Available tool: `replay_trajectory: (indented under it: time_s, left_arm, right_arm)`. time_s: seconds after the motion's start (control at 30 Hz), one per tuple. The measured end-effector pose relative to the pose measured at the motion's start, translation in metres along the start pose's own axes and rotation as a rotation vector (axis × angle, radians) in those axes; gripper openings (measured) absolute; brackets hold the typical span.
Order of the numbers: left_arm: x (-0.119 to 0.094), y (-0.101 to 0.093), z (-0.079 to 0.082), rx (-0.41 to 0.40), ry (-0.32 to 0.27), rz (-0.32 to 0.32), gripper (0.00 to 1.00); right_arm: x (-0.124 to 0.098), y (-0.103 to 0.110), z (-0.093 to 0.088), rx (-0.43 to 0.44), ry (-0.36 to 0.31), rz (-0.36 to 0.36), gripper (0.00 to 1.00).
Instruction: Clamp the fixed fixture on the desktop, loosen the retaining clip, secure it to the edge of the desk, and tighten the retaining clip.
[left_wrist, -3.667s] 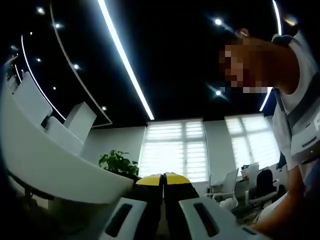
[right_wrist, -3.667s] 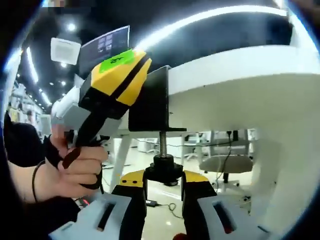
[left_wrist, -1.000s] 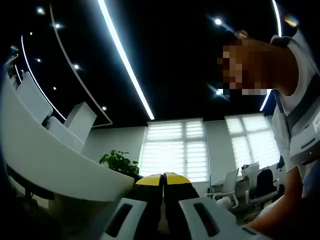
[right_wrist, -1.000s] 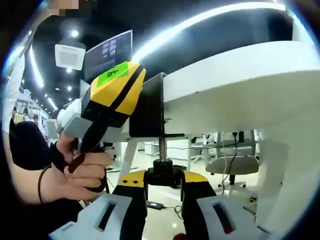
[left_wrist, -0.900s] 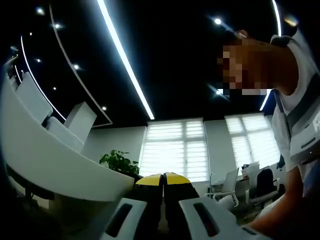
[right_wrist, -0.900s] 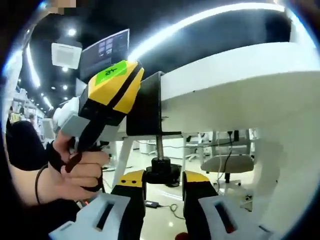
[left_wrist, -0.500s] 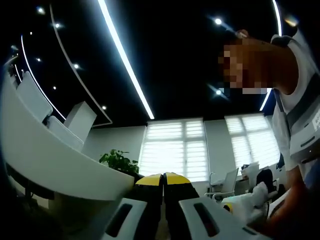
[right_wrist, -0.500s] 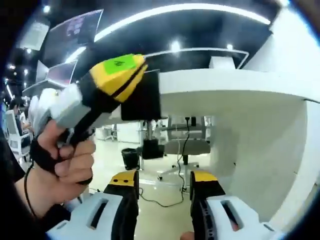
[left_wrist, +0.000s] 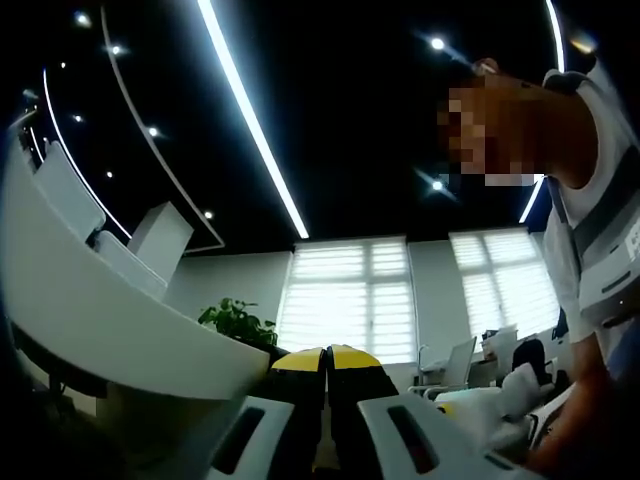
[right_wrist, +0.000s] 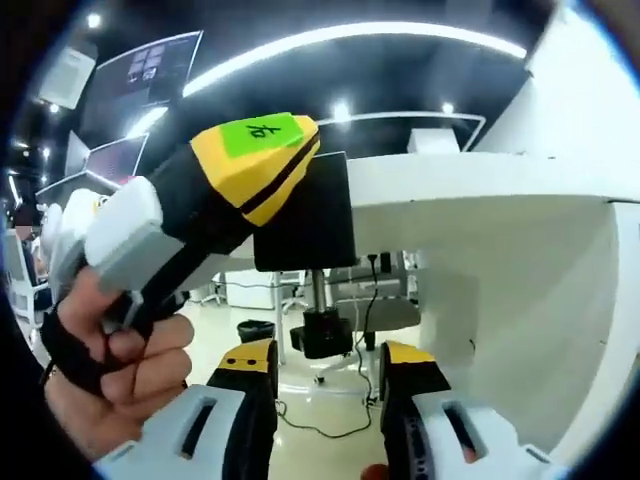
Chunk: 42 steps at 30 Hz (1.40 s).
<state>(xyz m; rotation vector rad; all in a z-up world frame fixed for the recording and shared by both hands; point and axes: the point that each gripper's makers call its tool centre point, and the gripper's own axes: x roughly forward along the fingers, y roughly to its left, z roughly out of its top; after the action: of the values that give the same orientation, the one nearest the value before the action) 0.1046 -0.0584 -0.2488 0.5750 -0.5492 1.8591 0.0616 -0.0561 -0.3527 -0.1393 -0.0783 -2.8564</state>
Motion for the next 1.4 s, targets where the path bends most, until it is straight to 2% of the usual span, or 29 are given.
replay_trajectory:
  time_s: [0.27, 0.5, 0.6, 0.67, 0.7, 0.8, 0.87, 0.97, 1.0, 1.07, 1.2, 1.3, 1.4]
  left_arm:
    - [0.000, 0.000, 0.000, 0.000, 0.000, 0.001, 0.02]
    - [0.000, 0.000, 0.000, 0.000, 0.000, 0.001, 0.02]
    - [0.000, 0.000, 0.000, 0.001, 0.000, 0.001, 0.02]
    - [0.000, 0.000, 0.000, 0.001, 0.001, 0.001, 0.02]
    - [0.000, 0.000, 0.000, 0.002, 0.001, 0.002, 0.02]
    - [0.000, 0.000, 0.000, -0.001, 0.002, 0.001, 0.02]
    - [0.000, 0.000, 0.000, -0.001, 0.002, 0.000, 0.02]
    - [0.000, 0.000, 0.000, 0.000, 0.003, -0.001, 0.02]
    - [0.000, 0.000, 0.000, 0.002, 0.002, -0.001, 0.02]
    - [-0.001, -0.001, 0.000, 0.001, 0.000, -0.001, 0.02]
    - [-0.001, -0.001, 0.000, -0.003, -0.003, -0.003, 0.02]
    - [-0.001, -0.001, 0.000, -0.002, -0.001, -0.003, 0.02]
    - [-0.001, -0.001, 0.000, 0.002, -0.001, 0.000, 0.02]
  right_arm:
    - [0.014, 0.003, -0.002, -0.009, 0.004, 0.012, 0.28]
    - [0.011, 0.004, -0.001, -0.022, -0.011, 0.060, 0.27]
    - [0.013, 0.008, -0.002, 0.001, -0.027, 0.146, 0.26]
    - [0.013, 0.008, -0.002, 0.002, -0.029, 0.157, 0.26]
    - [0.014, 0.010, -0.002, 0.011, -0.046, 0.249, 0.26]
    - [0.014, 0.012, -0.002, 0.010, -0.064, 0.324, 0.26]
    - [0.014, 0.014, -0.003, 0.036, -0.061, 0.395, 0.26]
    - [0.016, 0.016, -0.004, 0.024, -0.055, 0.452, 0.26]
    - [0.015, 0.020, -0.005, 0.043, -0.040, 0.496, 0.26]
    - [0.016, 0.018, -0.005, 0.042, -0.025, 0.525, 0.26]
    - [0.015, 0.019, -0.005, 0.029, -0.022, 0.530, 0.27]
    - [0.013, 0.019, -0.005, 0.033, -0.031, 0.503, 0.27]
    - [0.008, 0.020, -0.006, 0.045, -0.020, 0.509, 0.34]
